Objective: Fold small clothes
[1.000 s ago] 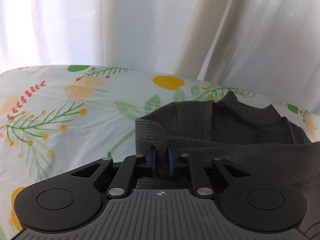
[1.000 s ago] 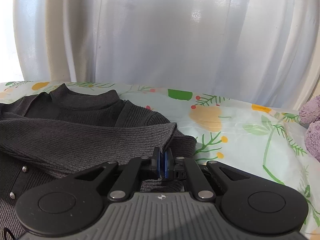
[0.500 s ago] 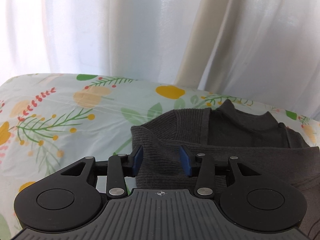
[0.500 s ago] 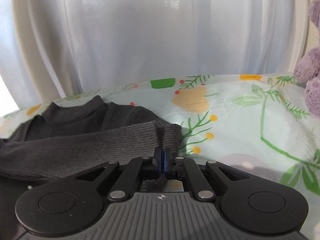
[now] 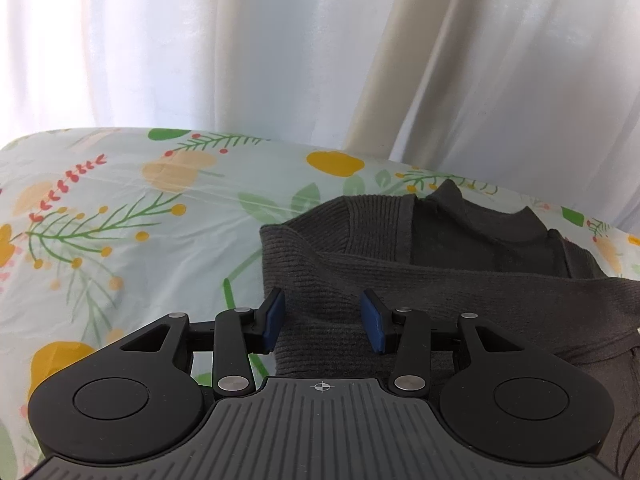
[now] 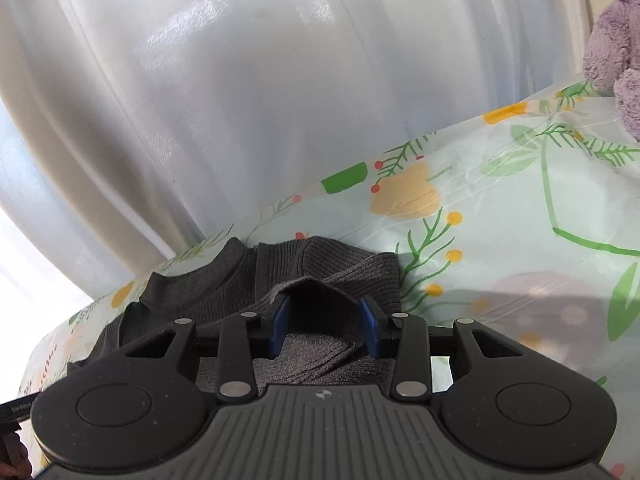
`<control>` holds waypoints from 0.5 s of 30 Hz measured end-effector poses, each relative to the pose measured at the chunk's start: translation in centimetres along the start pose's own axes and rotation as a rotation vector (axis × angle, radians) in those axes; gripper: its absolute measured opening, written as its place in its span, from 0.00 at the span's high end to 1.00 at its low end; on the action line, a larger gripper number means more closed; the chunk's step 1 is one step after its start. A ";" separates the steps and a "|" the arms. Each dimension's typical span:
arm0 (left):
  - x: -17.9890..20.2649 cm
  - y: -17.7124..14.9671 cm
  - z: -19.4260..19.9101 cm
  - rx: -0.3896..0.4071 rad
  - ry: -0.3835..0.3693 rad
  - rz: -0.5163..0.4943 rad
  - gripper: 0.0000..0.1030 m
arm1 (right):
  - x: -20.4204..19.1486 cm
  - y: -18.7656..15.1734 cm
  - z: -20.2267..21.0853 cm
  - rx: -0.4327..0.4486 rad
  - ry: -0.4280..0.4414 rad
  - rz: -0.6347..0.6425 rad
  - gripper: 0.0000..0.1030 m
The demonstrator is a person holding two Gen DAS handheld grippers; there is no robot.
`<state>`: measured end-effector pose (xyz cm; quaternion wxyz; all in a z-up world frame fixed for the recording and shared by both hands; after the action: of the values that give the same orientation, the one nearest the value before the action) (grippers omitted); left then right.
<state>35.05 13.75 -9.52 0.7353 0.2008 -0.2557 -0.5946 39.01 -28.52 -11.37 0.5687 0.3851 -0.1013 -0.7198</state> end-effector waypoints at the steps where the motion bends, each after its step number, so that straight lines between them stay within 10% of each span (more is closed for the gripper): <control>1: 0.0 0.0 0.0 -0.002 -0.005 0.005 0.54 | 0.1 0.1 0.3 0.015 -0.011 -0.007 0.64; 12: 0.8 -0.6 0.0 -0.021 0.004 -0.032 0.52 | 0.0 -0.7 -1.3 -0.025 -0.077 0.016 0.65; 15: 0.8 -0.8 0.0 -0.025 0.008 -0.034 0.52 | -0.4 -1.7 -2.6 -0.081 -0.125 0.085 0.78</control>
<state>34.61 12.80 -9.87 0.7286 0.1980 -0.2420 -0.6094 39.57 -26.80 -13.95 0.6065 0.3113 -0.1237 -0.7210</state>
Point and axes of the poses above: each gripper's, at about its wrist camera, not at the fingertips, and z roughly against the way its jaws point, x to its right, y to its top, the point moved 9 cm from there along -z, roughly the way its jaws point, and after that the axes turned 8 degrees about -x, right-handed, at the moved point
